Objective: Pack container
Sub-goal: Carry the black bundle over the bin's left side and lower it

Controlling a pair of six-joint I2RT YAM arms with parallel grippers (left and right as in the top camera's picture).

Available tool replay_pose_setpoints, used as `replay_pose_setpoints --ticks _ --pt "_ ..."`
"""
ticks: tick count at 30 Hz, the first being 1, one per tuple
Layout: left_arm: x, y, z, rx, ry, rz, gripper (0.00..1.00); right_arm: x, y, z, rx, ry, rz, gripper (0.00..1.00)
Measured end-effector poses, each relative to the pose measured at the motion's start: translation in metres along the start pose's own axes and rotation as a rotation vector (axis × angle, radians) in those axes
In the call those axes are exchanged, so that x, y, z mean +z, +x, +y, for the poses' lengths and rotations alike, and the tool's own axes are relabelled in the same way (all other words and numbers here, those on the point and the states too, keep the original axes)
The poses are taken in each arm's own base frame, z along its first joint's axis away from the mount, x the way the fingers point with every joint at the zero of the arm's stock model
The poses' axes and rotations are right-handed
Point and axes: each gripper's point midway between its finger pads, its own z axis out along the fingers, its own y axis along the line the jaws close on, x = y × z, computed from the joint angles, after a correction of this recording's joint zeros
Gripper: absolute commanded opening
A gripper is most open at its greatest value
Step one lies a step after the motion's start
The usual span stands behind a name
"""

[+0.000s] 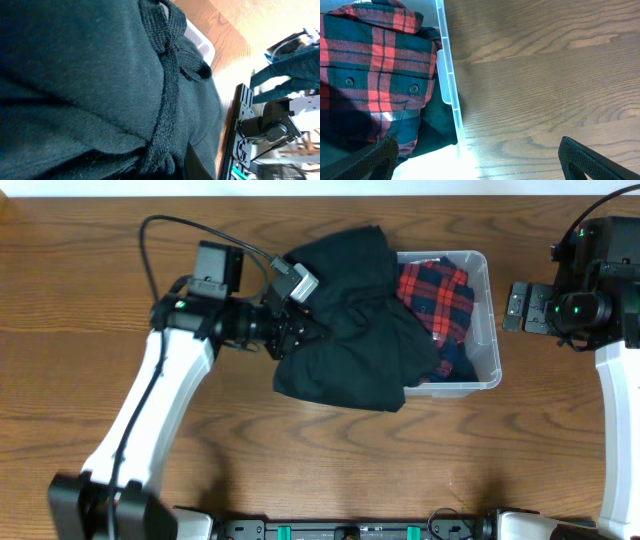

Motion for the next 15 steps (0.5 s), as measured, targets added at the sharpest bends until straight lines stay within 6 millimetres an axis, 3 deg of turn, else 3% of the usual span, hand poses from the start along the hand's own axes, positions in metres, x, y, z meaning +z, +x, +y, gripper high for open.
replay_pose_setpoints --ticks 2,3,5,6,10,15 --pt "0.010 0.004 0.009 -0.023 0.014 0.014 0.09 0.000 0.000 0.000 0.000 0.000 0.000 0.99" --pt "0.014 0.006 0.014 -0.037 0.022 0.021 0.24 0.000 0.000 0.000 0.000 0.000 0.000 0.99" --pt "0.019 0.009 0.020 -0.057 0.028 0.031 0.68 0.000 0.000 0.000 0.000 0.000 0.000 0.99" --pt "0.021 0.010 0.022 -0.067 0.027 0.034 0.77 0.000 0.000 0.000 0.000 0.000 0.000 0.99" --pt "0.022 0.008 0.030 -0.099 -0.006 0.032 0.89 0.000 0.000 0.000 -0.001 0.001 0.001 0.99" --pt "0.010 -0.011 0.045 -0.139 -0.120 0.010 0.89 0.000 0.002 0.000 -0.001 0.001 0.008 0.99"
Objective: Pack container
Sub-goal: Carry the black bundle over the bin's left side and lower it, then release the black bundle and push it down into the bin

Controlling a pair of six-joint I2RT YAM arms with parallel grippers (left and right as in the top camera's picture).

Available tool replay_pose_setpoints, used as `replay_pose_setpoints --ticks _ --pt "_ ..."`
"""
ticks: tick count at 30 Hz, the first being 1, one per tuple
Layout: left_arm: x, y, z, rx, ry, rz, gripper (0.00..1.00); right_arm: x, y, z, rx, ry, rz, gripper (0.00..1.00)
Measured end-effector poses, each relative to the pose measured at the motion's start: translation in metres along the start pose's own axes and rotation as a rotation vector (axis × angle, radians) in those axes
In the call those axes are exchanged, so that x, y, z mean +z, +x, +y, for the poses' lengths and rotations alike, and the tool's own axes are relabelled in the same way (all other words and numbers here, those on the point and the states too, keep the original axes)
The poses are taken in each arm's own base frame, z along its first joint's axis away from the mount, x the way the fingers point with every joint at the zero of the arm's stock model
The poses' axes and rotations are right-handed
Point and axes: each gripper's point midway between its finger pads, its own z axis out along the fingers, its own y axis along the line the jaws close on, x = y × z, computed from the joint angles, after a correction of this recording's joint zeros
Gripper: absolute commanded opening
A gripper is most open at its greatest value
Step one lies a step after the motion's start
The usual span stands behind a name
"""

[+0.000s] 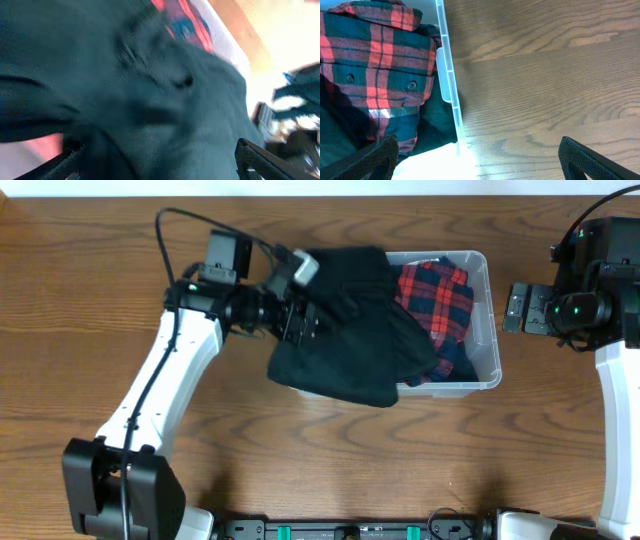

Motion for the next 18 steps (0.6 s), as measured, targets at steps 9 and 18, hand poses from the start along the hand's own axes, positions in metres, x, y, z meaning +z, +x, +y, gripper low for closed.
replay_pose_setpoints --ticks 9,18 --pt "-0.044 -0.039 -0.033 -0.005 -0.107 -0.090 0.60 0.000 0.000 0.000 0.000 0.000 0.000 0.99" --pt "-0.005 -0.002 -0.044 -0.011 -0.164 0.091 0.38 0.000 0.000 0.000 0.000 0.000 0.001 0.99"
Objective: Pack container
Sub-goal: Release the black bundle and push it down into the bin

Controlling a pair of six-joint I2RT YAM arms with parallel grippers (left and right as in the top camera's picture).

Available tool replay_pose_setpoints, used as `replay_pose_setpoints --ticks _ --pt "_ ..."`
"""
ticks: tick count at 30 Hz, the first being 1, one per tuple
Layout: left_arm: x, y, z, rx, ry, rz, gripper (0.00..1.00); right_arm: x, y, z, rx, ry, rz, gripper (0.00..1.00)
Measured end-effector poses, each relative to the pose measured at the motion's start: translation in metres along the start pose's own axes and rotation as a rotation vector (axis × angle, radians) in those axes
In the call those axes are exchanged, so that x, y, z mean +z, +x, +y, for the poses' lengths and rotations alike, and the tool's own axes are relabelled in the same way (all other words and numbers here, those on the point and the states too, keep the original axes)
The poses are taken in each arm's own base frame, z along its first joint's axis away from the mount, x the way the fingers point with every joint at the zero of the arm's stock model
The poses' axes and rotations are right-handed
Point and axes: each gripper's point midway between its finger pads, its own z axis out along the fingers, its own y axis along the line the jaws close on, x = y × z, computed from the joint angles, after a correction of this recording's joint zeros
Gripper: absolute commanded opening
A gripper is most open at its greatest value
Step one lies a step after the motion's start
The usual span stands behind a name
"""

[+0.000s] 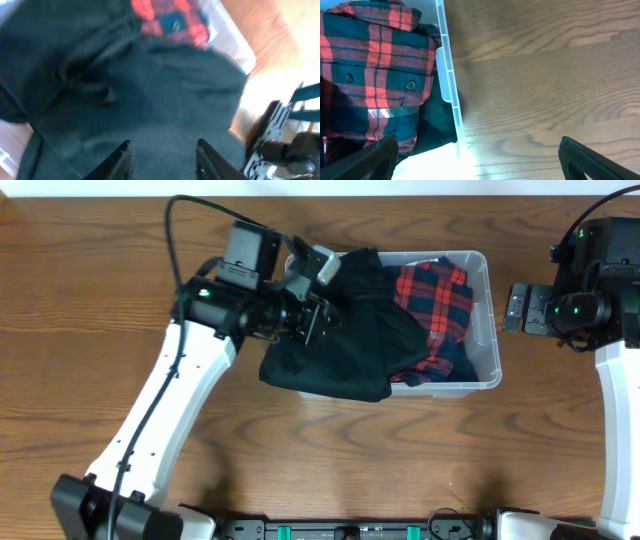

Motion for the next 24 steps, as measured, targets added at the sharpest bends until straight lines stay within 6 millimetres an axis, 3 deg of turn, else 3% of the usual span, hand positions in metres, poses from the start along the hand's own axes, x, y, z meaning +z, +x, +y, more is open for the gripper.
replay_pose_setpoints --ticks 6,16,24 --pt "0.032 0.035 0.019 -0.089 -0.032 0.177 0.36 0.000 0.000 0.000 0.000 0.000 0.000 0.99" --pt "0.114 0.069 0.065 -0.212 -0.003 0.350 0.36 0.000 0.000 0.000 0.000 0.000 0.000 0.99" --pt "0.122 0.062 0.078 -0.195 -0.094 0.339 0.38 0.000 0.000 0.001 0.000 -0.004 0.001 0.99"
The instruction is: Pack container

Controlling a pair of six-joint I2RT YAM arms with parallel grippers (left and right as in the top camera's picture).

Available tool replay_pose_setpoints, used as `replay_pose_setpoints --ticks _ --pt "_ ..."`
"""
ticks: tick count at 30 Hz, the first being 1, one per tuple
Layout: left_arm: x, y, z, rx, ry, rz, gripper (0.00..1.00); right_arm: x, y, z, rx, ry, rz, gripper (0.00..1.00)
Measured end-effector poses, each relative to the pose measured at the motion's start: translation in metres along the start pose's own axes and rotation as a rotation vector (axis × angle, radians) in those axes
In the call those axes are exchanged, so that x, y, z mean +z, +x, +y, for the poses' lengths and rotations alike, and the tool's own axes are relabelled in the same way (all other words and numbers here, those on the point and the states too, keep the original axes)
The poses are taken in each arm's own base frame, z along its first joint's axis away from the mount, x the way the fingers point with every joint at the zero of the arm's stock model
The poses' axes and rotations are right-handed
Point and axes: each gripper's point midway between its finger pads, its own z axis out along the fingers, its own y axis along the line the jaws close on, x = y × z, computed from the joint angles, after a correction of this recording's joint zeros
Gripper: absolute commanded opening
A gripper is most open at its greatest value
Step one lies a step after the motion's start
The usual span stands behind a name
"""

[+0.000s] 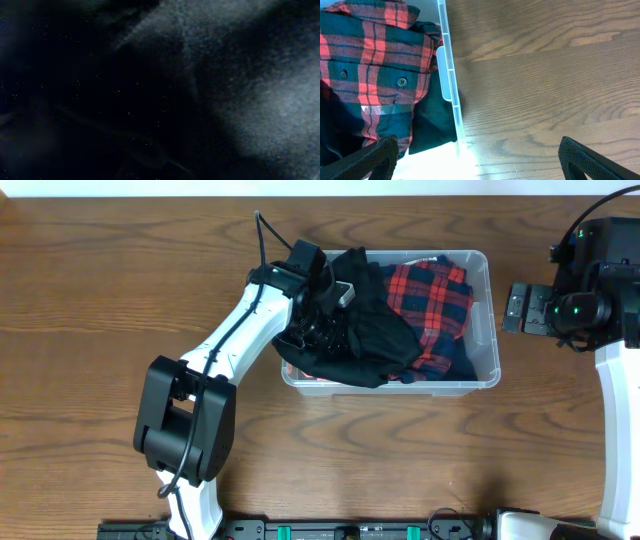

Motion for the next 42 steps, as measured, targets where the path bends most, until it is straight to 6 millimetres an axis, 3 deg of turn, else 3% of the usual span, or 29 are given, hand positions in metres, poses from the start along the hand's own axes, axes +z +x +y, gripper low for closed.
replay_pose_setpoints --ticks 4,7,13,16,19,25,29,37,42 --pt "-0.016 0.004 0.005 -0.012 -0.076 0.009 0.42 0.000 0.000 0.000 0.000 0.000 0.000 0.99" --pt "-0.045 0.006 0.002 -0.006 -0.131 -0.029 0.42 0.000 0.000 0.000 0.000 0.000 0.000 0.99" --pt "-0.147 0.016 -0.048 0.090 -0.165 -0.256 0.42 0.000 0.000 0.000 0.000 -0.001 0.000 0.99" --pt "-0.167 0.020 -0.067 0.124 -0.159 -0.308 0.42 0.000 0.000 0.000 0.000 -0.001 0.000 0.99" --pt "-0.148 0.025 -0.066 0.113 -0.153 -0.255 0.42 0.000 0.000 0.000 0.000 -0.001 0.000 0.99" --pt "-0.067 0.038 -0.035 0.032 -0.143 -0.062 0.42 0.001 0.000 0.000 0.000 -0.001 0.000 0.99" --pt "-0.030 0.039 -0.025 -0.002 -0.105 0.014 0.42 0.001 0.000 0.000 0.000 -0.001 0.000 0.99" --pt "0.020 0.034 -0.009 -0.060 -0.046 0.088 0.43 0.001 0.000 0.000 0.000 -0.001 0.000 0.99" --pt "0.018 0.030 -0.005 -0.060 -0.066 0.079 0.53 0.001 0.000 0.000 0.000 -0.001 0.002 0.99"
